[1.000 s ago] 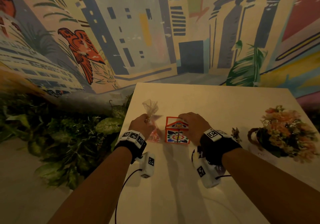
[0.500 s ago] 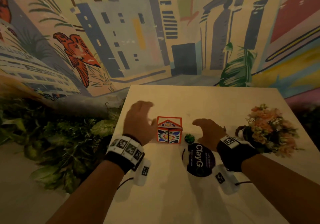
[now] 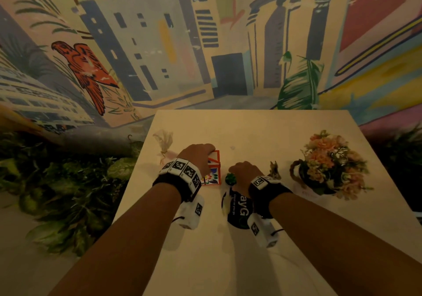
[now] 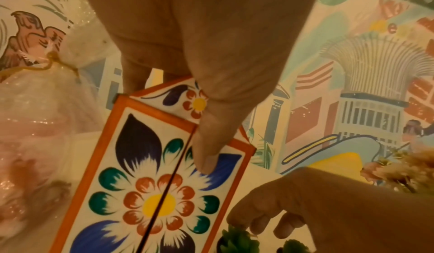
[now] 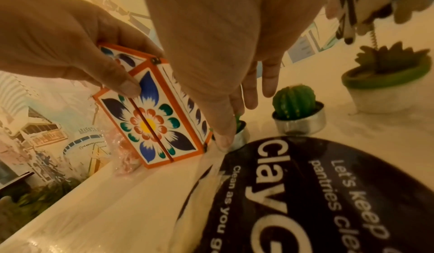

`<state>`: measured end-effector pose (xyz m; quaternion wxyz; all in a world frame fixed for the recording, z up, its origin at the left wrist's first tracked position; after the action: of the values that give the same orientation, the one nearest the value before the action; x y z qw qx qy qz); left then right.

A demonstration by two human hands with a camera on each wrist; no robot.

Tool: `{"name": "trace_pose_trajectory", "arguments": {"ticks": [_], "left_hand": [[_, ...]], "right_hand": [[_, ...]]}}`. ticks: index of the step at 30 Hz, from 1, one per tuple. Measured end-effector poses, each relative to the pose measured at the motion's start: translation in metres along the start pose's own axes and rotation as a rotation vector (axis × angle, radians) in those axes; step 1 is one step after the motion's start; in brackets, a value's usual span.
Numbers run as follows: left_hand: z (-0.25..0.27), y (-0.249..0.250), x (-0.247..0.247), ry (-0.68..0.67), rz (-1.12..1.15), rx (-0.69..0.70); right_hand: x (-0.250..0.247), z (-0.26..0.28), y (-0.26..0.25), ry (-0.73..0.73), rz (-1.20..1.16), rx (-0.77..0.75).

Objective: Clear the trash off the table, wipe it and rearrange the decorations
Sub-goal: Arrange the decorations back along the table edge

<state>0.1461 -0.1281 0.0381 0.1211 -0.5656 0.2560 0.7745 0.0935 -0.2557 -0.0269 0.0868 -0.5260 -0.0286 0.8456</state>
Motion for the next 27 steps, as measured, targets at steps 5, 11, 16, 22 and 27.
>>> {"name": "trace_pose_trajectory", "arguments": {"ticks": [5, 11, 16, 22, 27], "left_hand": [[-0.003, -0.001, 0.001, -0.013, 0.025, -0.006], [-0.003, -0.001, 0.0, -0.068, -0.025, -0.026], [0.01, 0.047, -0.025, 0.25, -0.066, 0.166], [0.009, 0.089, 0.015, 0.092, -0.041, 0.164], [0.004, 0.079, 0.049, 0.036, 0.008, 0.075]], "right_hand": [[0.009, -0.008, 0.001, 0.025, 0.001, 0.008], [0.003, 0.001, 0.014, 0.082, -0.046, -0.021], [-0.001, 0.015, 0.046, 0.095, -0.046, -0.03], [0.0, 0.026, 0.041, 0.112, -0.102, -0.061], [0.009, 0.075, 0.045, 0.333, -0.335, -0.125]]}}
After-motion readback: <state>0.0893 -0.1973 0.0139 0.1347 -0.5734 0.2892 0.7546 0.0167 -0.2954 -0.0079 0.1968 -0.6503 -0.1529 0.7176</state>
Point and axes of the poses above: each hand's wrist, its own z-axis away from the middle knuckle, its own x-axis out of the palm, y = z × x, the point moved 5 cm from there along -z, towards the middle knuckle, and after that the axes turned 4 degrees about x, right-handed, at the moved point
